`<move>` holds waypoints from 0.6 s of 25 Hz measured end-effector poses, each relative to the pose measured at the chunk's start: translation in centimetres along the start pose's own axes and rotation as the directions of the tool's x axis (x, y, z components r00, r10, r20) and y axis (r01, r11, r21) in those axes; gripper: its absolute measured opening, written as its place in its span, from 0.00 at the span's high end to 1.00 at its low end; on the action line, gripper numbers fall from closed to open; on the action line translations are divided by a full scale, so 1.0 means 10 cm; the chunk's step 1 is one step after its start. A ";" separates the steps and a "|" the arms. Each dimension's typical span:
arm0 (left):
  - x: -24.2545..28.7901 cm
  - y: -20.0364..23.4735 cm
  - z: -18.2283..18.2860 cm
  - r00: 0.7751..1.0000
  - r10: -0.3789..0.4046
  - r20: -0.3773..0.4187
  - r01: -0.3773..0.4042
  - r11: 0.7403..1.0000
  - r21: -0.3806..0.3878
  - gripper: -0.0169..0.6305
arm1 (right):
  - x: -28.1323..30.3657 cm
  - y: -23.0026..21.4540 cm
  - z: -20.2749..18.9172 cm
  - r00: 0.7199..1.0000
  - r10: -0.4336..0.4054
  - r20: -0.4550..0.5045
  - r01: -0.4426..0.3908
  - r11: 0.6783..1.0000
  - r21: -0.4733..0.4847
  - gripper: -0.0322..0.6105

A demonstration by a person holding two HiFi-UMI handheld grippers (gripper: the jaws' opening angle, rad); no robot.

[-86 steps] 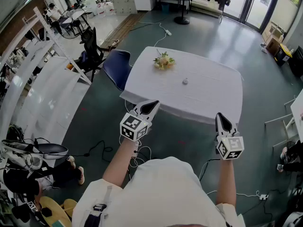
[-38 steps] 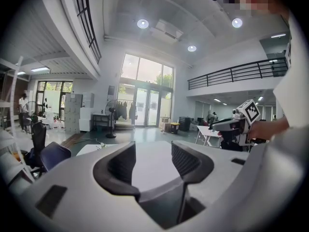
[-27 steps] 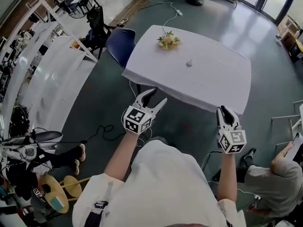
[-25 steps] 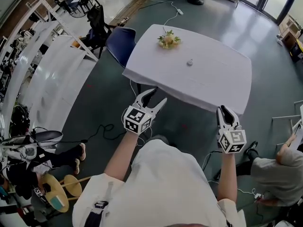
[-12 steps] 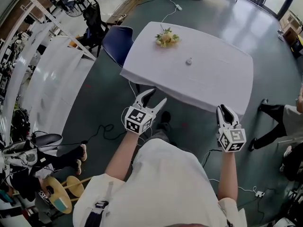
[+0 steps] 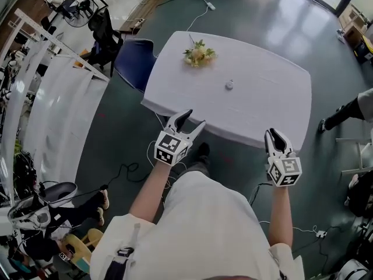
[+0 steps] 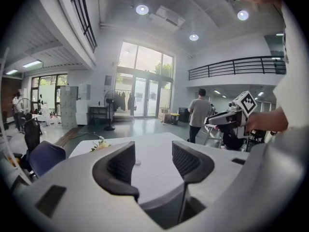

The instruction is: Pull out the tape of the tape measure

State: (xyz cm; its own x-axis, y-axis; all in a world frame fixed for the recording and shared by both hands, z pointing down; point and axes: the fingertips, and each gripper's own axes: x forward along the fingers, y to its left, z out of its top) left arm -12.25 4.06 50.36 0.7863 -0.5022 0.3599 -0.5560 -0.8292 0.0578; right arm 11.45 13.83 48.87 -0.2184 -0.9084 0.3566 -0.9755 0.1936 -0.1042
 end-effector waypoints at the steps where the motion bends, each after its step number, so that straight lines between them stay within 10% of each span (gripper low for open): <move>1: 0.07 0.09 0.03 1.000 -0.010 -0.005 0.010 1.000 0.002 0.60 | 0.09 -0.02 0.03 1.000 -0.007 -0.006 0.007 1.000 0.004 0.85; 15: 1.02 1.11 0.37 0.989 -0.143 -0.040 0.143 0.990 0.007 0.60 | 1.23 -0.23 0.30 0.993 -0.087 -0.085 0.091 0.995 0.039 0.84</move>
State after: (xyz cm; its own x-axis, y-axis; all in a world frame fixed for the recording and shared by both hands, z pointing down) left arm -9.39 -11.14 51.26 0.8464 -0.3686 0.3845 -0.4358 -0.8943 0.1020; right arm 11.06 1.15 50.72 -0.1336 -0.8872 0.4416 -0.9896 0.0955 -0.1074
